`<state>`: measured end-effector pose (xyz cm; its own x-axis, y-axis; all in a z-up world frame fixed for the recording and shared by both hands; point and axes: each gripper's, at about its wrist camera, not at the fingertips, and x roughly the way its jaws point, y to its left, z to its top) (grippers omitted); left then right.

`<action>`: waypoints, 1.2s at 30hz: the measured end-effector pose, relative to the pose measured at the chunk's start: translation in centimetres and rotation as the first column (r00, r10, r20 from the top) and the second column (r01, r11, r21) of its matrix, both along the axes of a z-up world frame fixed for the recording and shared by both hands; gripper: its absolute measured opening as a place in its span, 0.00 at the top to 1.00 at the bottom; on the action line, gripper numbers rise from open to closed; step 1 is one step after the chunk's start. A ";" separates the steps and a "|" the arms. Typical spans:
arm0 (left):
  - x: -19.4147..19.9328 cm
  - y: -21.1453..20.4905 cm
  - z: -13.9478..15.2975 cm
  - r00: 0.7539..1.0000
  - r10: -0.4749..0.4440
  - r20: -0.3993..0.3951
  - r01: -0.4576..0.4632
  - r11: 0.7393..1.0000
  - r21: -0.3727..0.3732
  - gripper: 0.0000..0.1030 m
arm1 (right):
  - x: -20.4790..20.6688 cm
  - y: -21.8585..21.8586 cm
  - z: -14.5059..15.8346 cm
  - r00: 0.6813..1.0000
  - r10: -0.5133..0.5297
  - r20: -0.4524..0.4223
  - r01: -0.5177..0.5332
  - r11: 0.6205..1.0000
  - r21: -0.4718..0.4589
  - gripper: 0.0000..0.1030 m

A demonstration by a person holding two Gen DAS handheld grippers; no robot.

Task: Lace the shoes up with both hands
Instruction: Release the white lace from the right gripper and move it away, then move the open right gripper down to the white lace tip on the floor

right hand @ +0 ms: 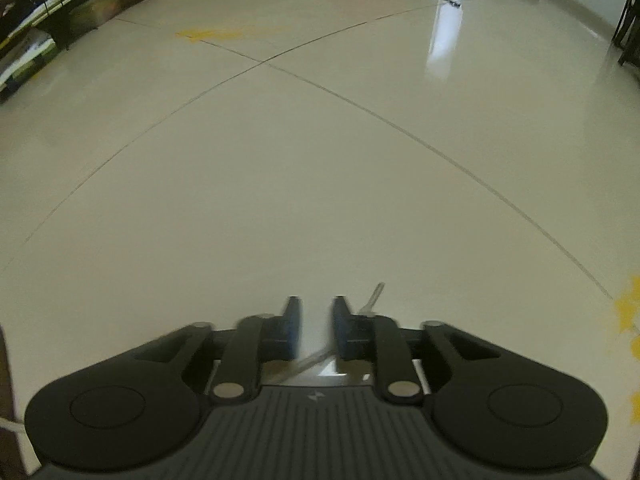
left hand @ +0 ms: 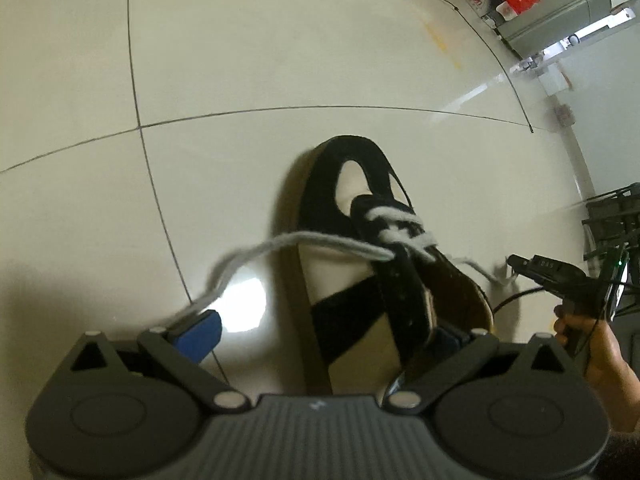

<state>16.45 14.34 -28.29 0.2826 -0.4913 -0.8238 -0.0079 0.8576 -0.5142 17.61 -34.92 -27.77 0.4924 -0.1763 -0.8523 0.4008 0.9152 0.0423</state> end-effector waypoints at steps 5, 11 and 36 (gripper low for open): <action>0.1 -1.3 -0.1 1.000 0.012 -0.009 -0.012 1.000 -0.005 0.00 | 0.2 1.9 0.4 0.995 0.103 0.005 -0.102 0.992 -0.078 0.69; 0.7 -3.6 -0.4 1.000 0.017 -0.011 -0.017 1.000 0.001 0.00 | 0.2 2.0 0.6 0.984 0.180 0.012 -0.179 0.982 -0.054 0.84; -3.2 -3.1 1.8 0.999 0.032 0.003 -0.032 0.999 0.035 0.00 | 4.2 18.0 3.0 0.785 0.619 -0.023 -0.608 0.778 0.159 0.74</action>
<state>13.22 11.26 -26.47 0.2994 -0.4528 -0.8398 -0.0344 0.8745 -0.4838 21.86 -16.96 -24.75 0.3950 0.2619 -0.8805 -0.2372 0.9551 0.1777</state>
